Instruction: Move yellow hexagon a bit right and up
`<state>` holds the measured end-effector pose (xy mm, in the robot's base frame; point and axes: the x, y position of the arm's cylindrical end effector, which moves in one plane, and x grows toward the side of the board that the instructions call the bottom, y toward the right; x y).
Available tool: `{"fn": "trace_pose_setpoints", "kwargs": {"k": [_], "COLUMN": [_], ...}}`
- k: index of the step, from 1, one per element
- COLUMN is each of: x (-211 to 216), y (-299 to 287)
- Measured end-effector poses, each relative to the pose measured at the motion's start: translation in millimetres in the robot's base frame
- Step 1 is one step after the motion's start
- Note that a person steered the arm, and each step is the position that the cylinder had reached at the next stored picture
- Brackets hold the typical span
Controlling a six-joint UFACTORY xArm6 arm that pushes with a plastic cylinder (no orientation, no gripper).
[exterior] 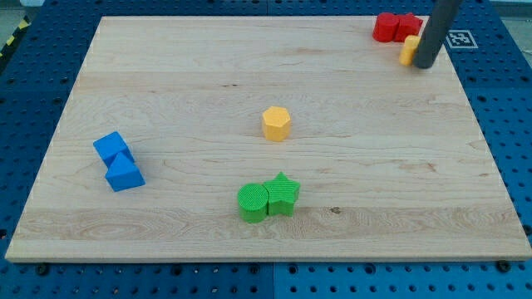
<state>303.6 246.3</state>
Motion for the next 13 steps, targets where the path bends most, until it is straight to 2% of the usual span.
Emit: {"fn": "trace_pose_setpoints", "kwargs": {"k": [1,3,4,5,6,8,10,11,12,13], "x": [-13,4,45,107,159,160,148,136,134,144], "y": [-14,-185,-288,-344,-324,-293,-190,-162,-163,-196]}}
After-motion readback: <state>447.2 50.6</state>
